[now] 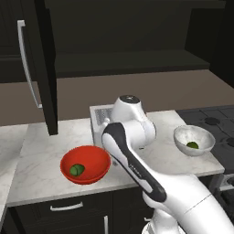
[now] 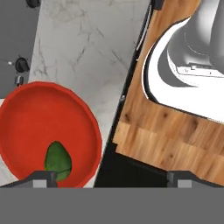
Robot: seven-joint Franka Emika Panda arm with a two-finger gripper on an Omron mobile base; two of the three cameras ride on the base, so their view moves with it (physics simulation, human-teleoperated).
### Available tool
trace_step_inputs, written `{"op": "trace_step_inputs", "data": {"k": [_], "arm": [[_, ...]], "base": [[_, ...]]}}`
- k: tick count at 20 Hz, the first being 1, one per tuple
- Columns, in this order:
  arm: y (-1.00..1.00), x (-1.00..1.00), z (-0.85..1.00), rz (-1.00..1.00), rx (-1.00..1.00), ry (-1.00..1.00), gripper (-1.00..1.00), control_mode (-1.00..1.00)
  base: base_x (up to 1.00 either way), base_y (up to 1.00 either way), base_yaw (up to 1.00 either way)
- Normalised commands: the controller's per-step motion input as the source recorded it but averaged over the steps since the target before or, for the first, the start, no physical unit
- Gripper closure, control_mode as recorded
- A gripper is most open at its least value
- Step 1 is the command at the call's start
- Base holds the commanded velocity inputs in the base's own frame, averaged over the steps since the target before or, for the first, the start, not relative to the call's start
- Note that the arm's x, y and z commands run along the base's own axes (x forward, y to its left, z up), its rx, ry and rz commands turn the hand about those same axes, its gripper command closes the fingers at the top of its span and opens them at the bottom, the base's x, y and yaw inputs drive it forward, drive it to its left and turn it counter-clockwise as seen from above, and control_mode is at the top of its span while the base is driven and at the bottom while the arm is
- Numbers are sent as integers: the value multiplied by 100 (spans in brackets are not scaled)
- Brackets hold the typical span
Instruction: Pick both bowls and place them on the counter. Then place the lime in one bowl and place the avocado in the other bowl.
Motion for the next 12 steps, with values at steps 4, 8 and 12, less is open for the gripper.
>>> {"op": "trace_step_inputs", "data": {"k": [4,8,12], "arm": [[-19,-38,20,0,-6,-2,-100,-100],[-13,-44,18,0,-8,-7,-100,-100],[-14,-40,18,0,-4,-7,-100,-100]], "base": [[0,0,0],[0,0,0],[0,0,0]]}}
